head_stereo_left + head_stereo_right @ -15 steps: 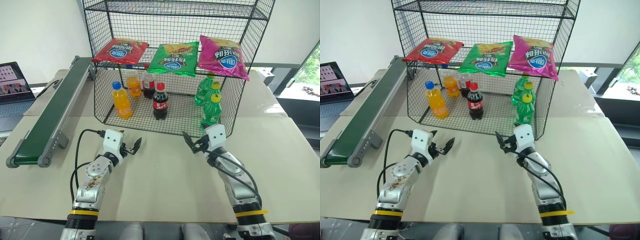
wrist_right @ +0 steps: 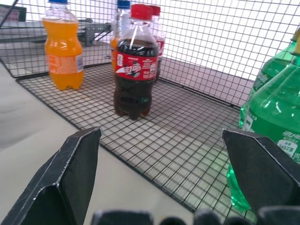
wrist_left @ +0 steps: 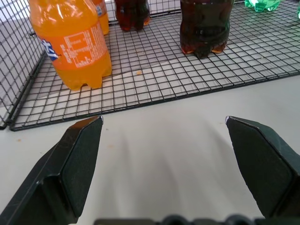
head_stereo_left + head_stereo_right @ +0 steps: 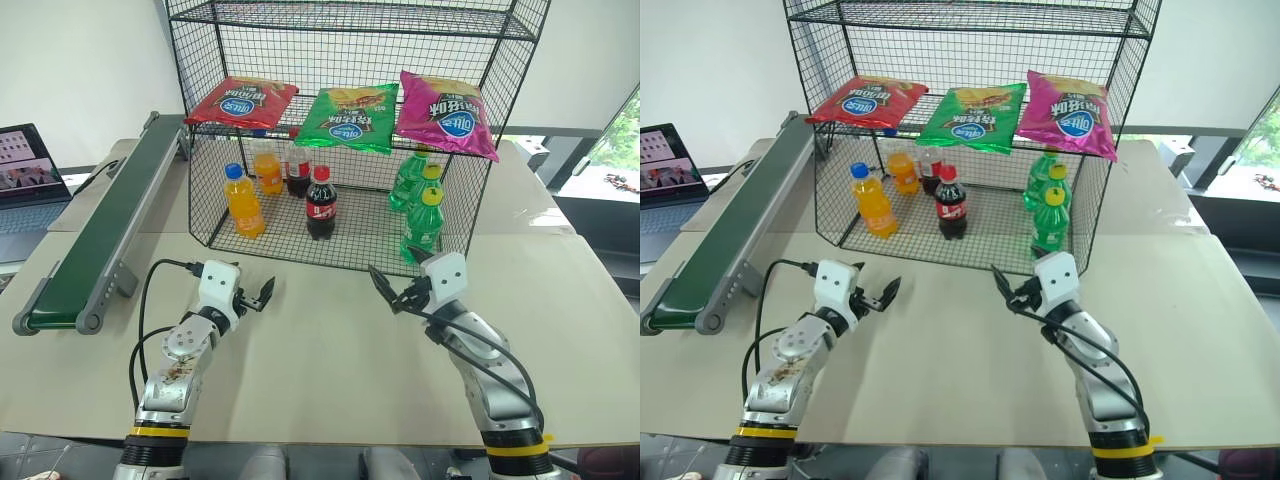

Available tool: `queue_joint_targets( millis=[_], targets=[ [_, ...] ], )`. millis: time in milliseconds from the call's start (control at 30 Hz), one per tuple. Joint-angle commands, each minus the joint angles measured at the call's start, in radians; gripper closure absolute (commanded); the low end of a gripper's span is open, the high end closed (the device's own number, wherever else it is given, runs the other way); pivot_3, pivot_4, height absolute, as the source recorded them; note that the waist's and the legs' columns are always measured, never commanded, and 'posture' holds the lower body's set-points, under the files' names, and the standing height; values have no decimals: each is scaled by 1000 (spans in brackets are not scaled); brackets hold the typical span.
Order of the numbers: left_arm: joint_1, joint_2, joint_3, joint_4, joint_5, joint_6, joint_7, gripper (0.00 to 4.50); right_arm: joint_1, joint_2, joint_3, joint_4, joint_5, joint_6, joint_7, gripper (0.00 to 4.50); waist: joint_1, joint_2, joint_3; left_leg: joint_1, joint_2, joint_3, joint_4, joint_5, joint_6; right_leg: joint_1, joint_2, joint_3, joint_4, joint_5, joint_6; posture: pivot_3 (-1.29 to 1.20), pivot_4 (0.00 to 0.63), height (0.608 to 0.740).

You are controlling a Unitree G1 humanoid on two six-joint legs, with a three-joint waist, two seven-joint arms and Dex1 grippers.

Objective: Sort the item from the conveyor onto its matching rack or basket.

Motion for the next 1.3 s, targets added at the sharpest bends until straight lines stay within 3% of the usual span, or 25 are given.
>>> queue_joint_targets(
  millis=[33,1300],
  targets=[
    [5,8,12,-44,-3,10,3,34,-1,4,5,-59,10,9,-6,0,0,0,0,0,0,0,0,0,0,0,0,0,0,0,0,0,150,738],
    [-52,9,0,8,1,-34,-26,34,-27,20,5,-37,-3,0,-45,0,0,0,0,0,0,0,0,0,0,0,0,0,0,0,0,0,150,738]
  ],
)
